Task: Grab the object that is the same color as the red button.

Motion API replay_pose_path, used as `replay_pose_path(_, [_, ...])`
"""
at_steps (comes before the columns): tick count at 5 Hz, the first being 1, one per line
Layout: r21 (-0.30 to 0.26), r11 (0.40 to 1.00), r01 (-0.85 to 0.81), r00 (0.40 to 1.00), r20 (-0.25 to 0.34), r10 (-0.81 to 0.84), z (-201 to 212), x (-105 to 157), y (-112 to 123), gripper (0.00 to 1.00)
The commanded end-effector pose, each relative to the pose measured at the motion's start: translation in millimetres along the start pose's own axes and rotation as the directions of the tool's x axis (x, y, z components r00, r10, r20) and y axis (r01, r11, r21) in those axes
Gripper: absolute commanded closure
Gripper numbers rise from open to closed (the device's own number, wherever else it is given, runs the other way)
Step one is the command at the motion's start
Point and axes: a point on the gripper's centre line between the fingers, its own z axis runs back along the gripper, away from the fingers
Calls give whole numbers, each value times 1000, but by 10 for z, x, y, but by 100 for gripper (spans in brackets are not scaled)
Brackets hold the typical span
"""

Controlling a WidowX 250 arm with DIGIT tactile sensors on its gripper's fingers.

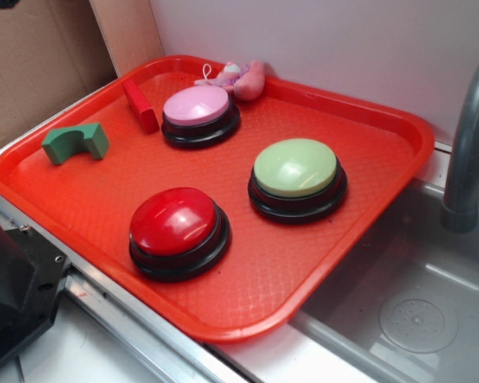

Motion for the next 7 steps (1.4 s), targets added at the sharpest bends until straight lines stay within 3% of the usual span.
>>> replay_pose_path(1, [0, 1000, 0, 1000, 0, 0, 0, 0, 0, 0])
replay_pose_path(2, [-17, 993, -118, 992, 36, 118, -86, 66, 81, 0])
replay_pose_path(4, [-40, 937, -347, 937, 41, 348, -403, 375, 472, 0])
replay_pose_path(6, [-77, 684, -726, 669, 154, 727, -863, 675, 968, 0])
replay_pose_path(7, [-88, 603, -793, 589, 142, 796, -1031, 786, 1128, 0])
